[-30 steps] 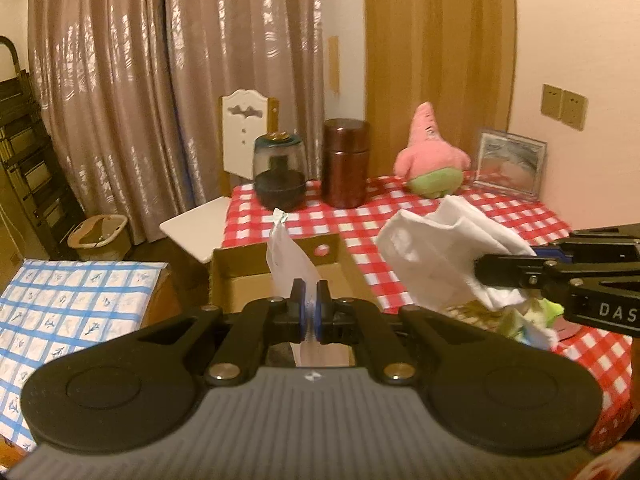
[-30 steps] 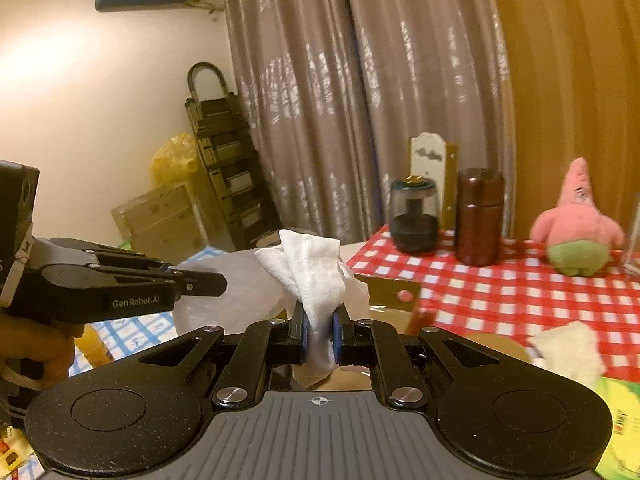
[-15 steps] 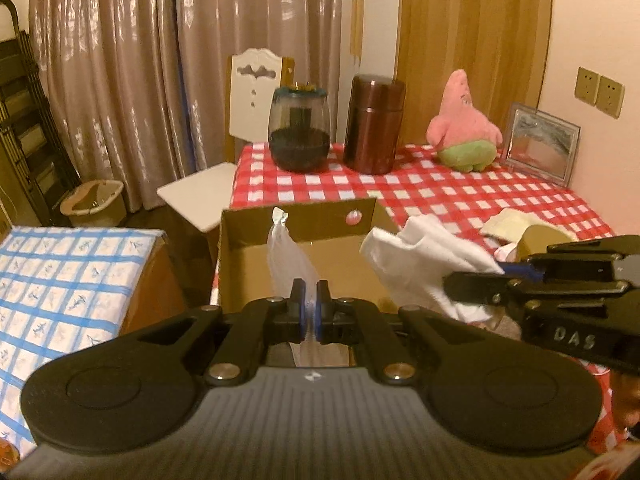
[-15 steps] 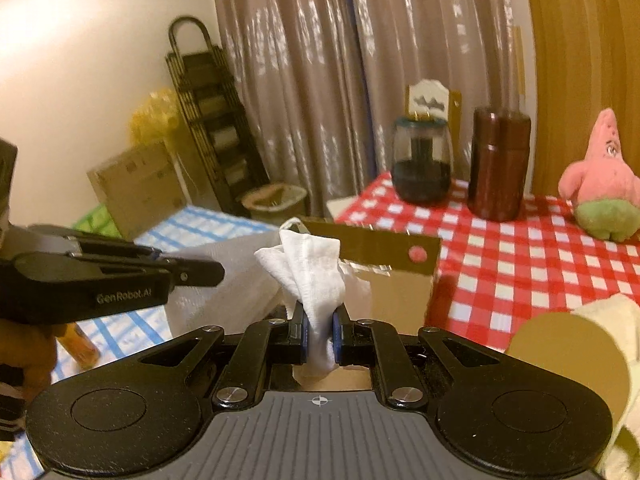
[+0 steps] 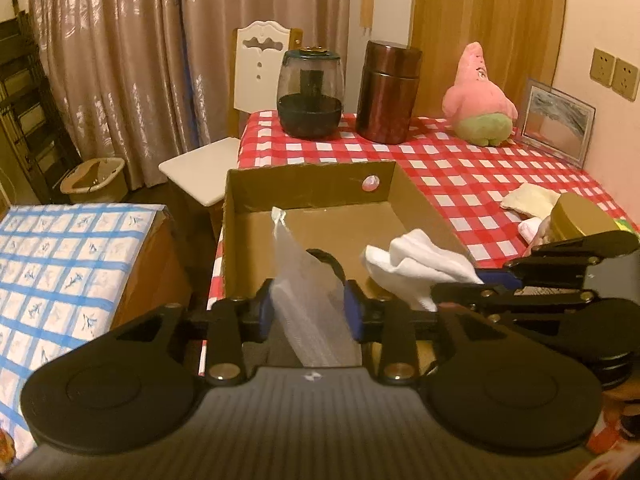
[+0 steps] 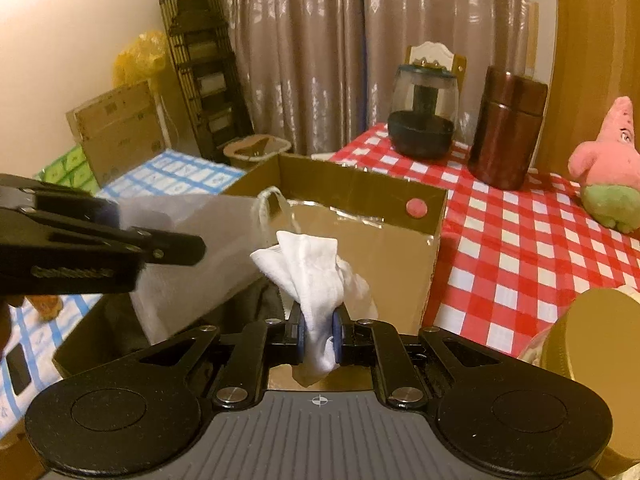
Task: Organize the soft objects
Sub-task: 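Carry the cloth and mesh bag into the cardboard tray, opening the right tool, then open the left tool to drop the mesh bag while the right tool withdraws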
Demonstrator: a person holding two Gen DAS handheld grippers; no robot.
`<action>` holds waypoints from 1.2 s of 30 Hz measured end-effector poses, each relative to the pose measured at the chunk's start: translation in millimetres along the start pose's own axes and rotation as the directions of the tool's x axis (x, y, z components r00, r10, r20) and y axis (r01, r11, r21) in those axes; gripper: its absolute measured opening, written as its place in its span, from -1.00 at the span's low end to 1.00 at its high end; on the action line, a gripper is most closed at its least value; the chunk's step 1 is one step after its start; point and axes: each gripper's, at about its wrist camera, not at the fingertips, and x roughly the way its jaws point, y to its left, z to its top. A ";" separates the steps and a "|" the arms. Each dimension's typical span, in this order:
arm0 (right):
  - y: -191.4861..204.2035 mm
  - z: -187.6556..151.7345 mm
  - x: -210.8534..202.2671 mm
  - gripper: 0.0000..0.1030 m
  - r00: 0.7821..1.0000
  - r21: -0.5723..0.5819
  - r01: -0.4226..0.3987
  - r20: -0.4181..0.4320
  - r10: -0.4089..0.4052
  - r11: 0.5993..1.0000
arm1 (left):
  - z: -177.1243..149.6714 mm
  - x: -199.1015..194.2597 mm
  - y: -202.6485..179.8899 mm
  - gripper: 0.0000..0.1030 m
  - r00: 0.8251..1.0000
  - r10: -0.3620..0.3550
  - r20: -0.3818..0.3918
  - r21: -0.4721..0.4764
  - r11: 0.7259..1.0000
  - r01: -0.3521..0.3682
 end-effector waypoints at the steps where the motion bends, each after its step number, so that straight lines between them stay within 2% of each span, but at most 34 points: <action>1: -0.2 -0.9 2.0 -0.76 1.000 0.002 -0.006 -0.008 0.006 1.000 | -0.6 -1.9 1.1 -0.19 1.000 0.001 0.002 -0.006 1.000 -0.001; 4: 1.0 -3.0 4.6 -0.76 1.000 -0.007 -0.012 -0.024 0.011 1.000 | -3.8 -7.1 4.9 -0.04 1.000 0.003 0.003 -0.021 1.000 -0.003; 6: 0.9 -4.5 4.0 -0.74 1.000 -0.007 -0.007 -0.028 0.007 1.000 | -5.3 -10.4 5.1 -0.01 1.000 0.007 0.004 -0.017 1.000 -0.007; 7: 1.0 -5.2 3.1 -0.62 1.000 -0.005 -0.011 -0.029 0.011 1.000 | -5.8 -12.2 5.4 -0.01 1.000 0.009 0.004 -0.017 1.000 -0.009; 8: 1.3 -5.6 2.3 -0.27 1.000 -0.005 -0.009 -0.028 0.009 1.000 | -6.0 -14.3 5.4 -0.01 1.000 0.012 0.006 -0.018 1.000 -0.012; 9: 1.5 -4.9 1.7 -0.03 1.000 -0.006 -0.007 -0.023 0.007 1.000 | -6.3 -16.8 5.7 0.00 1.000 0.015 0.009 -0.021 1.000 -0.015; 10: 1.3 -5.4 -0.8 0.34 1.000 -0.002 -0.010 -0.011 0.010 1.000 | -6.5 -19.5 6.3 0.01 1.000 0.016 0.013 -0.022 1.000 -0.016; 11: 0.4 -5.7 -4.0 0.38 1.000 0.005 -0.019 0.006 0.019 1.000 | -6.3 -22.2 6.5 0.02 1.000 0.016 0.016 -0.024 1.000 -0.016; 18: 3.8 -4.8 -17.8 0.38 0.999 -0.002 -0.034 0.025 0.034 0.999 | -8.0 -33.7 4.3 0.02 0.998 0.058 0.027 0.003 0.998 -0.058; 23: 6.3 -6.7 -31.0 0.38 0.998 -0.015 -0.032 0.047 0.032 0.999 | -7.5 -36.2 3.7 0.02 0.998 0.052 0.026 -0.004 0.999 -0.052; 27: 7.1 -7.2 -44.6 0.38 0.997 -0.019 -0.025 0.067 0.026 0.999 | -10.4 -29.3 -4.4 0.02 0.999 0.037 -0.005 0.019 0.999 -0.037; 36: -0.1 -17.4 -82.4 0.38 0.996 -0.018 0.008 0.093 -0.006 1.000 | -18.8 -45.6 -12.6 0.02 0.998 0.066 -0.019 0.014 0.998 -0.066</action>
